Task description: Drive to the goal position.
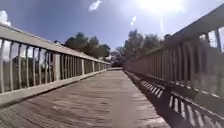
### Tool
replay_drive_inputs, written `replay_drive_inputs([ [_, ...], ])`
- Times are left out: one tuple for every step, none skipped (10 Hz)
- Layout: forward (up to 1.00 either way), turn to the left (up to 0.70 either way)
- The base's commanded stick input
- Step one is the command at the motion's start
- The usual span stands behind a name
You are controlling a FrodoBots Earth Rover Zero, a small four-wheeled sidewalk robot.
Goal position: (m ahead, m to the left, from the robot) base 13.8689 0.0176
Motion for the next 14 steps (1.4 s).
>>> replay_drive_inputs([
  [0.70,0.00],
  [0.70,0.00],
  [0.70,0.00],
  [0.70,0.00],
  [0.70,0.00],
  [0.70,0.00],
  [0.70,0.00],
  [0.70,0.00],
  [0.70,0.00],
  [0.70,0.00],
  [0.70,0.00],
  [0.70,0.00],
  [0.70,0.00],
  [0.70,0.00],
])
